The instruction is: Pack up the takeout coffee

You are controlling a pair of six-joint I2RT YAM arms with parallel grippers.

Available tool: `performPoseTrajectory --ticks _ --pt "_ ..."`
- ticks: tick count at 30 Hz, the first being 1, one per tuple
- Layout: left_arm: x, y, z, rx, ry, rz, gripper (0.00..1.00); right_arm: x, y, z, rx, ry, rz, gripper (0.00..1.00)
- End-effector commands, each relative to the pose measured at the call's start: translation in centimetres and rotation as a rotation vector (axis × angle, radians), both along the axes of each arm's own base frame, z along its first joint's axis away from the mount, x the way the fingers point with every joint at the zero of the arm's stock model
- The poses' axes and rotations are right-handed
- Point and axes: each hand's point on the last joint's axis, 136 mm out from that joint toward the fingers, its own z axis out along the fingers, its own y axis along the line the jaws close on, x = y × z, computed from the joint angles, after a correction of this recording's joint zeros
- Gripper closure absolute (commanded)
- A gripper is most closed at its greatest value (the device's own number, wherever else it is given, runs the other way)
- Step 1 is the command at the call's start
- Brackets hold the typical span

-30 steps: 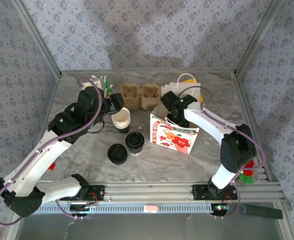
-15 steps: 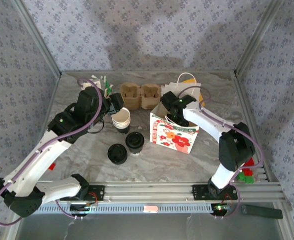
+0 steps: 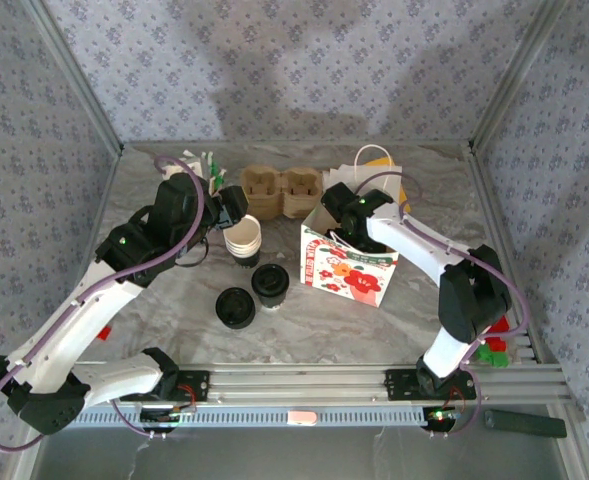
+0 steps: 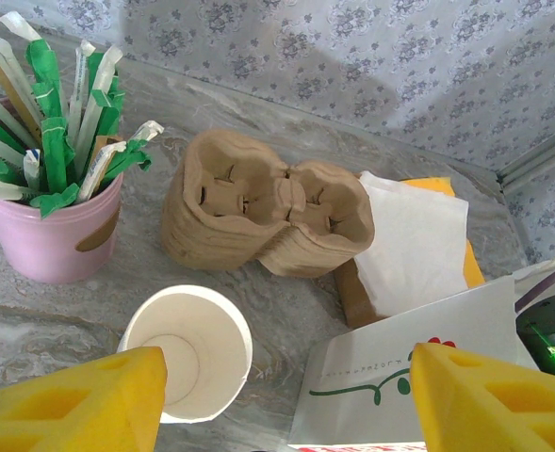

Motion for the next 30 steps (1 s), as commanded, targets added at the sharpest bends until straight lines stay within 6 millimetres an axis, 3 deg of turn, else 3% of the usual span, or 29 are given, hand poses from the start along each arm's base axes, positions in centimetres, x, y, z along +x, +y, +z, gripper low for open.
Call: performPoseTrajectory --ticks 1,12,30 --pt "-0.2 0.6 1.7 -0.008 -0.031 0.013 0.31 0.0 -0.3 2.0 -0.004 -0.032 0.010 0.00" --pt "0.1 0.4 2.0 -0.006 -0.032 0.010 0.31 -0.1 -0.3 4.4 0.016 -0.076 0.030 0.00" --pt "0.0 0.6 2.1 -0.001 -0.034 0.016 0.31 -0.2 -0.6 4.3 -0.009 -0.064 0.053 0.00"
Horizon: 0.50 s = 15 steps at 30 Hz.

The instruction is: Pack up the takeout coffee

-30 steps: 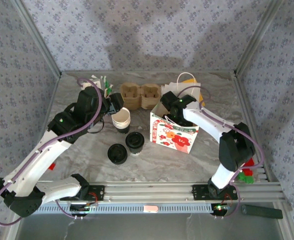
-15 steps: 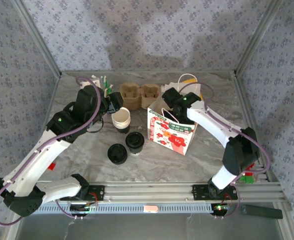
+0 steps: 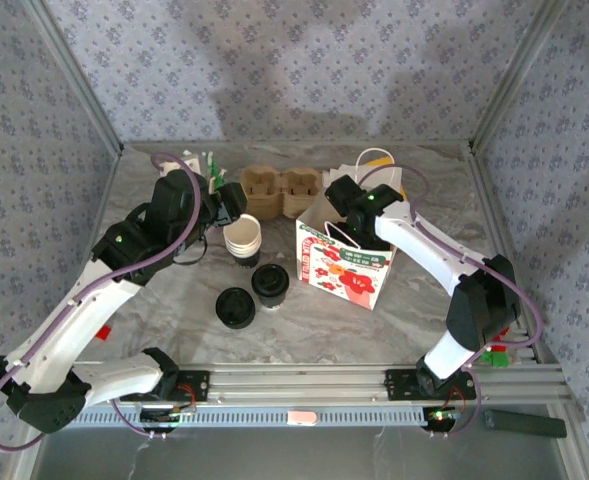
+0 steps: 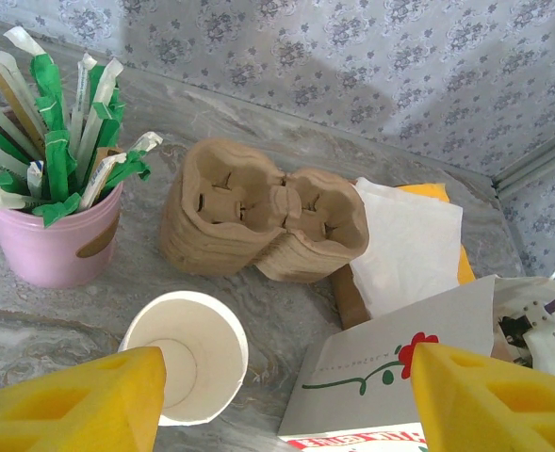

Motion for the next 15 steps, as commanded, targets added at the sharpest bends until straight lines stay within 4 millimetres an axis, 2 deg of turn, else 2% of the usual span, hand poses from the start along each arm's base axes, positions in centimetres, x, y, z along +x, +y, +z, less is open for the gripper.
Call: performPoseTrajectory --ticks 1,15 --pt "0.1 0.5 1.2 0.003 -0.027 0.014 0.31 -0.1 -0.4 1.2 -0.026 -0.014 0.015 0.00" --pt "0.0 0.4 1.0 0.004 -0.023 0.008 0.31 0.0 -0.2 2.9 -0.028 -0.048 0.038 0.00"
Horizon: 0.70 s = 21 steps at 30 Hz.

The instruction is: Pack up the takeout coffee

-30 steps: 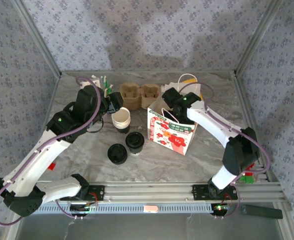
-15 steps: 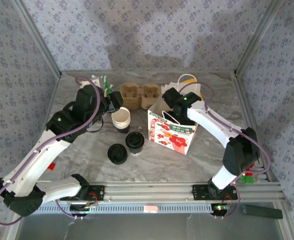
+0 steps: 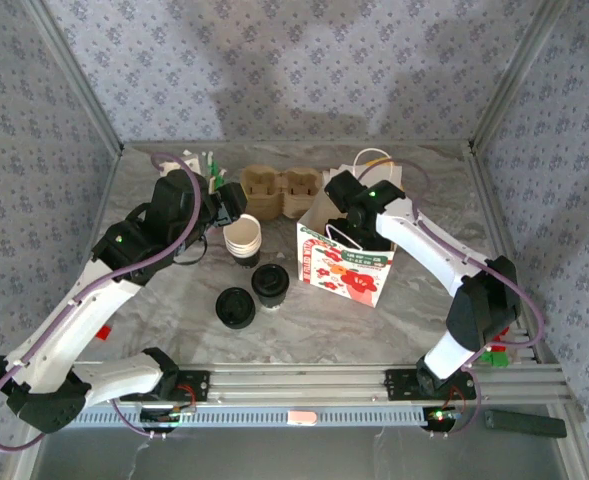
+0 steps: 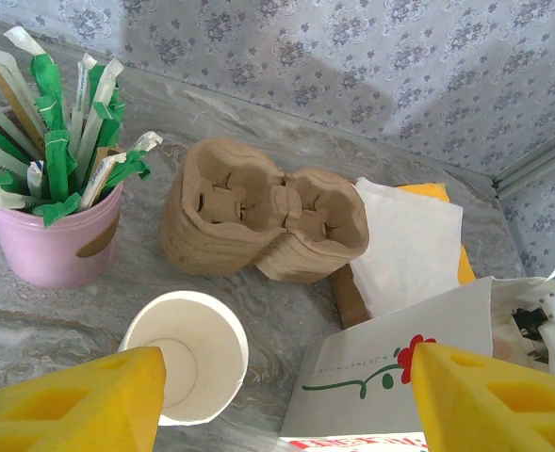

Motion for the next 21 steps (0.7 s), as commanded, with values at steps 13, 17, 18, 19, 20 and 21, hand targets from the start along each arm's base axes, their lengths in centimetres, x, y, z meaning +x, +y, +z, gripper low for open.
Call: performPoseTrajectory --ticks 13,17,18,19,20,21 --pt "0.2 0.1 0.9 0.003 -0.019 0.002 0.30 -0.7 -0.2 3.0 0.003 -0.054 0.029 0.00" --pt "0.2 0.1 0.9 0.001 -0.018 0.003 0.31 -0.8 -0.2 3.6 0.009 -0.066 0.032 0.00" --pt "0.2 0.1 0.8 0.001 -0.018 0.004 0.30 -0.9 -0.2 3.7 0.009 -0.068 0.035 0.00" --pt "0.2 0.1 0.9 0.000 -0.018 0.002 0.30 -0.9 -0.2 3.8 0.008 -0.070 0.038 0.00" --pt "0.2 0.1 0.9 0.000 -0.018 0.001 0.31 -0.9 -0.2 4.0 0.009 -0.076 0.043 0.00" --pt "0.2 0.1 0.8 0.001 -0.016 0.001 0.30 -0.9 -0.1 4.2 0.010 -0.079 0.046 0.00"
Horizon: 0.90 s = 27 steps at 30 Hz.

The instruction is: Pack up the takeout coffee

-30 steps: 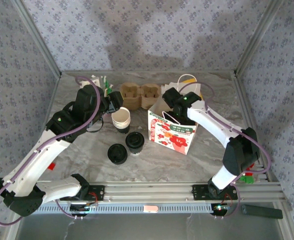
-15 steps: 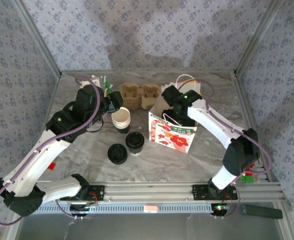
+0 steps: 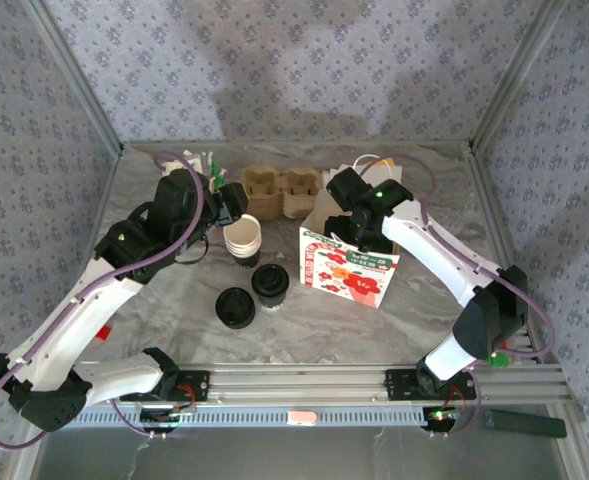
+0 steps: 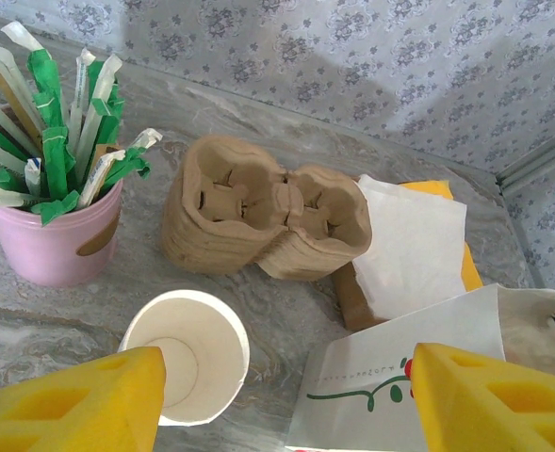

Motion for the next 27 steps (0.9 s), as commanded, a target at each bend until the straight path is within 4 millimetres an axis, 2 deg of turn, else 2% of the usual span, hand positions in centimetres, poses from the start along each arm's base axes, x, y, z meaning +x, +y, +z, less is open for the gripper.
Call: performPoseTrajectory --ticks 1,10,16,27 --pt "0.0 0.2 1.2 -0.006 -0.024 0.000 0.30 -0.3 -0.3 1.8 -0.014 -0.038 0.024 0.00" --pt "-0.1 0.3 1.1 -0.006 -0.024 -0.001 0.30 -0.3 0.2 2.5 -0.012 -0.087 0.072 0.00" --pt "-0.2 0.5 0.8 -0.003 -0.017 0.002 0.30 0.0 0.6 3.5 -0.006 -0.139 0.121 0.06" --pt "0.0 0.1 0.8 -0.007 -0.015 -0.006 0.30 0.3 0.4 5.4 0.002 -0.224 0.148 0.11"
